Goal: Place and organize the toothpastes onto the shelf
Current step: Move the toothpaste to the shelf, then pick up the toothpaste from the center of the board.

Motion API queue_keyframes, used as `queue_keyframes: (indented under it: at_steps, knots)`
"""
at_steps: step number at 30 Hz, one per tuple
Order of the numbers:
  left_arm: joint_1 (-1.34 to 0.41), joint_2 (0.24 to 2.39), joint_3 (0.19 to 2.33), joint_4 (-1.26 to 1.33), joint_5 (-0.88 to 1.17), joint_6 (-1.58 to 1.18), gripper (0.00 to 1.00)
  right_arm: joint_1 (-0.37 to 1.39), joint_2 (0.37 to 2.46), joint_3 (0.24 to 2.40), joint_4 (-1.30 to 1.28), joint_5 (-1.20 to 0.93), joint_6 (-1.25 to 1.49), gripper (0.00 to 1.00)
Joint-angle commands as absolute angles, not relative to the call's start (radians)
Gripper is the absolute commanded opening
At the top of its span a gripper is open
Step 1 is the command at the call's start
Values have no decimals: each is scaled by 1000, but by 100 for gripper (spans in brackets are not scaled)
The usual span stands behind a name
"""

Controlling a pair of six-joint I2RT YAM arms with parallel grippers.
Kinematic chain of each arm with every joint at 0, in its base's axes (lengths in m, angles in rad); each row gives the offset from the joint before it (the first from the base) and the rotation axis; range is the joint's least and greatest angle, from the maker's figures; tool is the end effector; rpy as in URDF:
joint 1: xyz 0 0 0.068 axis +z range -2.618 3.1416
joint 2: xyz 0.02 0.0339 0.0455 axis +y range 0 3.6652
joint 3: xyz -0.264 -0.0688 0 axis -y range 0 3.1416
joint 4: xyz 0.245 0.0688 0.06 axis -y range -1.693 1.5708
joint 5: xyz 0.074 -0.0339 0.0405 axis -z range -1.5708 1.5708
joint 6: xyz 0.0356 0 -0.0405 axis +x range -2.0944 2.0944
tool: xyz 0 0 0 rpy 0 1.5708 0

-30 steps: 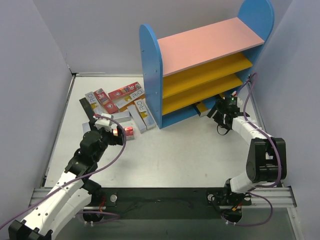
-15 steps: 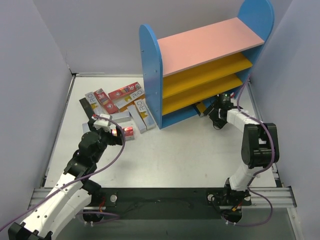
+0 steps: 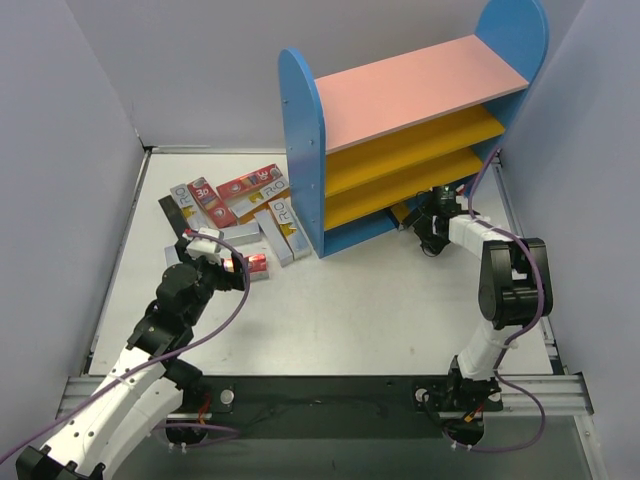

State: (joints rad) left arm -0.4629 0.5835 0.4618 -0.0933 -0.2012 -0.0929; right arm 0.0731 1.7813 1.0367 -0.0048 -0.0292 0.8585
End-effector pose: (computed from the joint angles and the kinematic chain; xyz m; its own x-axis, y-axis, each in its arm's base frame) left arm 0.1432 -0.0635 0.2655 -0.2145 0.0054 -0.9767 0.2440 0.9686 -0.0482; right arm 0.3751 0.0285 0.1751 -0.5154 0.7208 -0.4634 0.4526 0.6882 0.5671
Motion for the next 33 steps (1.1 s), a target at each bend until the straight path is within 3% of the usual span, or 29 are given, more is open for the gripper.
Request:
queue_keyframes:
  at_steps: [1,9,16,19,23,28,33]
  knots:
    - [-459,575,485,-49,-190,-98,97,77,1802,1086,35,-20,877,67]
    - [-460,574,486,-49,-189,-98,97,80,1801,1083,61,-35,885,67]
    - [-460,575,486,-51,-193,-100,97,75,1672,997,54,-43,832,70]
    - [-459,581,491,-55,-210,-112,97,75,1584,951,32,-48,772,73]
    - [-457,620,524,-58,-248,-138,97,75,1450,894,-36,-60,642,88]
    - [-451,744,629,-71,-302,-182,97,78,1229,775,-67,-101,534,100]
    - [-402,958,796,-100,-337,-258,97,80,1005,695,-109,-165,459,100]
